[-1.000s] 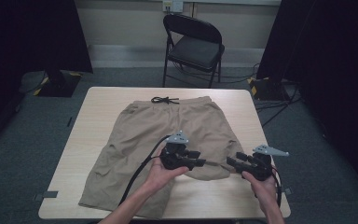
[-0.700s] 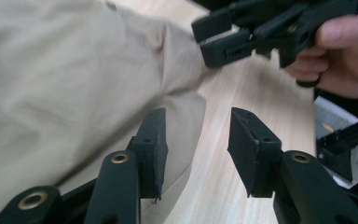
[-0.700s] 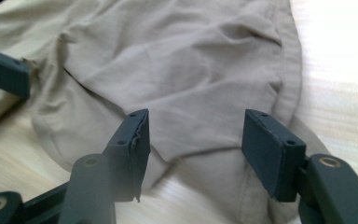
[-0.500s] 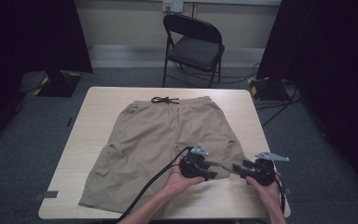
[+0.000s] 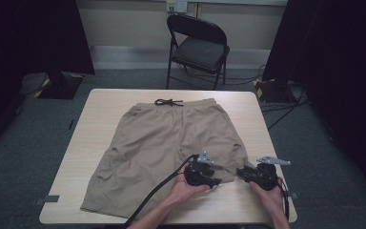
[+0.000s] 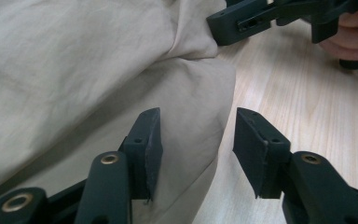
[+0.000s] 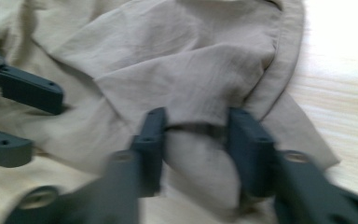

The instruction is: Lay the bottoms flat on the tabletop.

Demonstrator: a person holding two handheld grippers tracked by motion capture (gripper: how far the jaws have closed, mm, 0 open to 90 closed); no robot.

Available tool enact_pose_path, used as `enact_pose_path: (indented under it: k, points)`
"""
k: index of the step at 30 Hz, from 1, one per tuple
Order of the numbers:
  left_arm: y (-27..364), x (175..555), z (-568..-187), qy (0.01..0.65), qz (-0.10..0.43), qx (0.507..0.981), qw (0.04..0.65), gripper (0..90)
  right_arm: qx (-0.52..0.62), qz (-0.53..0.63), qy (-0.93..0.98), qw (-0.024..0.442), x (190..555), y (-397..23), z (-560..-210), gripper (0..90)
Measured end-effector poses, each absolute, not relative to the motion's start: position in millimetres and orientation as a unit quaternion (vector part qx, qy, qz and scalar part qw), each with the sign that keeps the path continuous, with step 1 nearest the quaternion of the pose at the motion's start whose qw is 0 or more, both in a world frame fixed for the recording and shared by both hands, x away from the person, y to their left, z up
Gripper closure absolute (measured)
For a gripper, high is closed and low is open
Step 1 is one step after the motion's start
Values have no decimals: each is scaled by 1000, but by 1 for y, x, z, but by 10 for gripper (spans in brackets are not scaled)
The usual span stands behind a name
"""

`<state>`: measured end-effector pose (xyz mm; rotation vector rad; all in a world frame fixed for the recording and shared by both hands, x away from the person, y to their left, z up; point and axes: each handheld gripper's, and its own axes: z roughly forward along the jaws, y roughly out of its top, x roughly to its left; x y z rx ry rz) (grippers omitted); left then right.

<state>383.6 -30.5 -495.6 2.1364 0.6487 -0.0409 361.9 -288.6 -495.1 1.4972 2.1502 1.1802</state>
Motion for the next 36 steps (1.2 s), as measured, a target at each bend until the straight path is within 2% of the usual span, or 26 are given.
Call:
enact_pose_path:
  k: [1, 2, 3, 4, 5, 8, 11, 23, 36]
  points:
    - [-31, 382, -496, 257, -10, 862, 436, 541, 514, 408, 743, 132, 362, -287, -495, 697]
    - [-31, 382, -496, 257, -10, 862, 436, 565, 514, 408, 743, 132, 362, -287, -495, 697]
    - [-32, 380, -496, 251, -6, 865, 435, 565, 511, 408, 745, 132, 362, -287, -495, 752]
    - [-31, 380, -496, 253, -10, 864, 435, 637, 510, 420, 740, 123, 363, -286, -495, 831]
    - [-31, 380, -496, 255, -9, 865, 433, 673, 511, 426, 737, 120, 363, -286, -494, 851]
    - [-27, 382, -497, 260, -14, 865, 430, 810, 505, 444, 730, 122, 363, -287, -489, 873]
    - [-22, 383, -495, 267, -27, 859, 435, 870, 501, 458, 724, 125, 361, -288, -483, 876]
    - [28, 381, -461, 272, -11, 831, 485, 887, 481, 490, 715, 133, 373, -278, -460, 878]
    - [119, 394, -444, 333, 22, 780, 529, 888, 458, 511, 714, 140, 418, -246, -424, 878]
